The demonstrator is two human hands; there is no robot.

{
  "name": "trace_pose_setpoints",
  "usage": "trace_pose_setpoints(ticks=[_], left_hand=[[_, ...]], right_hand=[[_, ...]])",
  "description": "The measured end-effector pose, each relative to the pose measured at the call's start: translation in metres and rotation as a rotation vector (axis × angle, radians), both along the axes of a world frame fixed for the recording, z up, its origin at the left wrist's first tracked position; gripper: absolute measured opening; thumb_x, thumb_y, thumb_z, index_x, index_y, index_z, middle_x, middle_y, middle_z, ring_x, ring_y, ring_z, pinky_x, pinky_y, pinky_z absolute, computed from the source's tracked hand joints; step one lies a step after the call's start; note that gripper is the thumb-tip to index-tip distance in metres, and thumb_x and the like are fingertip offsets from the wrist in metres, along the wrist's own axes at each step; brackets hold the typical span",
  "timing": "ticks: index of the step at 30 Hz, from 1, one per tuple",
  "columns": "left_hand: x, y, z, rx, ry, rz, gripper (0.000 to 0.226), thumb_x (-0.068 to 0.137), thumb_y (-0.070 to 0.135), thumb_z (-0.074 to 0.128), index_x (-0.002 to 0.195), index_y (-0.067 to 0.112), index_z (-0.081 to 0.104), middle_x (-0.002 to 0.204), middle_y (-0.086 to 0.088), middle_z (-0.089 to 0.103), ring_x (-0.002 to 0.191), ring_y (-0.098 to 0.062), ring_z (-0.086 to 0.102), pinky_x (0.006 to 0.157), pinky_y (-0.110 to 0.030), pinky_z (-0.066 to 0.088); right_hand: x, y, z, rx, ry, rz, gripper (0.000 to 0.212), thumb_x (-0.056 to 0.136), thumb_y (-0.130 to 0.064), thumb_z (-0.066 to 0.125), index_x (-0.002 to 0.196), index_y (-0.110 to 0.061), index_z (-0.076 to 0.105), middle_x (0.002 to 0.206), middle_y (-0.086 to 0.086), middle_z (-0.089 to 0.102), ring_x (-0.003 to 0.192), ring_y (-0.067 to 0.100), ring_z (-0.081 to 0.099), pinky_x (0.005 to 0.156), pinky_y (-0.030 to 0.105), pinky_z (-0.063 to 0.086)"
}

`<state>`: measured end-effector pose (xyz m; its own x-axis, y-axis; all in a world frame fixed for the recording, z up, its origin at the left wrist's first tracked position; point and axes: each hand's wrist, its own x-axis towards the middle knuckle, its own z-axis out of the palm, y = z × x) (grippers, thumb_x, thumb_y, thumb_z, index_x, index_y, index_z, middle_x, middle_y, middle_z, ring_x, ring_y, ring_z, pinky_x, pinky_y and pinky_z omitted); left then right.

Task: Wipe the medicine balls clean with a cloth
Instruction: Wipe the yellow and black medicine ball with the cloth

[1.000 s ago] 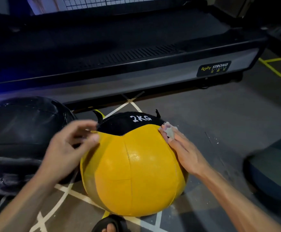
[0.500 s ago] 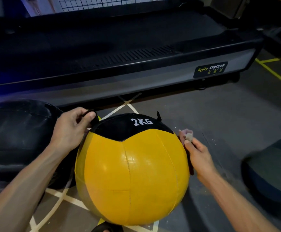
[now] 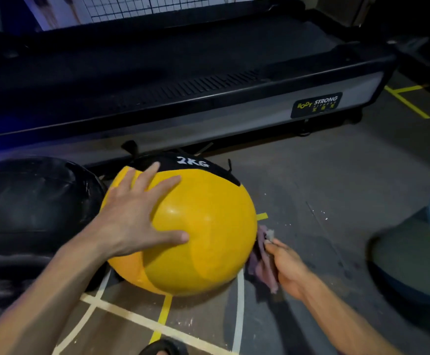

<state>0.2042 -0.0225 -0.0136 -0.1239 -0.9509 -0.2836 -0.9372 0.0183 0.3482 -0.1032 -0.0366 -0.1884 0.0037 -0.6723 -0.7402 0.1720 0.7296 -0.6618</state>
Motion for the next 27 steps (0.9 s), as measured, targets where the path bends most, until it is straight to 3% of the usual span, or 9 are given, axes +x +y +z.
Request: trace_pose_setpoints(ticks=[3,7,10,12,15,17,20,22,27], left_hand=[[0.013,0.002,-0.013,-0.139,0.106,0.085,0.115,0.051,0.103,0.052,0.153,0.059,0.022,0.167,0.029,0.0,0.157,-0.012,0.0,0.123,-0.061,0.019],[0.008,0.003,-0.011,-0.251,0.124,0.001,0.101,0.064,0.096,0.055,0.153,0.056,0.029,0.165,0.033,0.01,0.156,-0.011,0.01,0.12,-0.06,0.027],[0.008,0.0,-0.002,-0.25,0.149,0.028,0.097,0.063,0.096,0.054,0.15,0.059,0.032,0.164,0.035,0.011,0.155,-0.012,0.014,0.12,-0.059,0.028],[0.012,-0.002,0.005,-0.249,0.192,0.087,0.093,0.064,0.095,0.053,0.148,0.061,0.035,0.163,0.035,0.014,0.152,-0.011,0.021,0.117,-0.058,0.032],[0.015,-0.01,0.004,-0.213,0.255,0.179,0.086,0.067,0.094,0.051,0.146,0.062,0.038,0.164,0.029,0.019,0.149,-0.012,0.027,0.117,-0.054,0.032],[0.01,-0.019,-0.009,-0.16,0.301,0.256,0.082,0.074,0.092,0.05,0.147,0.056,0.042,0.166,0.019,0.024,0.149,-0.015,0.029,0.118,-0.052,0.031],[-0.006,-0.027,-0.029,-0.216,0.382,0.351,0.07,0.09,0.075,0.049,0.151,0.04,0.046,0.162,0.007,0.036,0.147,-0.021,0.036,0.118,-0.047,0.033],[-0.01,-0.026,-0.031,-0.286,0.431,0.311,0.07,0.091,0.077,0.049,0.152,0.043,0.043,0.163,0.011,0.032,0.145,-0.014,0.033,0.114,-0.043,0.034],[-0.006,-0.019,-0.037,-0.206,0.388,0.084,0.084,0.074,0.086,0.052,0.15,0.063,0.028,0.163,0.033,0.013,0.149,-0.008,0.02,0.117,-0.045,0.027]], right_hand=[[0.025,0.0,-0.009,0.054,-0.01,-0.101,0.023,0.107,-0.022,0.049,0.117,-0.013,0.067,0.093,0.012,0.077,0.088,0.029,0.069,0.072,0.039,0.056],[0.043,-0.001,-0.011,0.07,-0.011,-0.167,0.023,0.104,-0.027,0.054,0.112,-0.01,0.068,0.093,0.014,0.073,0.095,0.032,0.067,0.098,0.055,0.053],[0.033,-0.003,0.019,0.002,0.003,-0.148,0.021,0.102,-0.03,0.057,0.101,-0.013,0.069,0.081,0.013,0.071,0.081,0.031,0.067,0.088,0.057,0.056],[0.019,-0.01,0.047,-0.104,0.095,-0.084,0.023,0.104,-0.032,0.053,0.094,-0.016,0.066,0.074,0.018,0.068,0.069,0.037,0.067,0.07,0.06,0.06],[-0.009,-0.026,0.086,-0.348,0.443,-0.055,0.029,0.1,-0.027,0.052,0.076,-0.021,0.068,0.071,0.013,0.068,0.07,0.033,0.066,0.064,0.037,0.05],[-0.02,-0.035,0.096,-0.45,0.584,-0.053,0.03,0.098,-0.026,0.051,0.075,-0.017,0.068,0.077,0.008,0.07,0.076,0.025,0.063,0.069,0.035,0.042],[-0.024,-0.038,0.091,-0.503,0.575,-0.008,0.025,0.103,-0.029,0.047,0.101,-0.031,0.073,0.098,-0.007,0.071,0.094,0.014,0.064,0.083,0.034,0.046],[-0.024,-0.037,0.084,-0.538,0.508,-0.016,0.029,0.105,-0.033,0.045,0.118,-0.041,0.069,0.111,-0.013,0.07,0.104,0.006,0.063,0.091,0.033,0.048],[-0.026,-0.035,0.079,-0.552,0.267,-0.02,0.028,0.109,-0.029,0.042,0.113,-0.052,0.058,0.1,-0.034,0.061,0.079,-0.025,0.058,0.064,0.001,0.045]])
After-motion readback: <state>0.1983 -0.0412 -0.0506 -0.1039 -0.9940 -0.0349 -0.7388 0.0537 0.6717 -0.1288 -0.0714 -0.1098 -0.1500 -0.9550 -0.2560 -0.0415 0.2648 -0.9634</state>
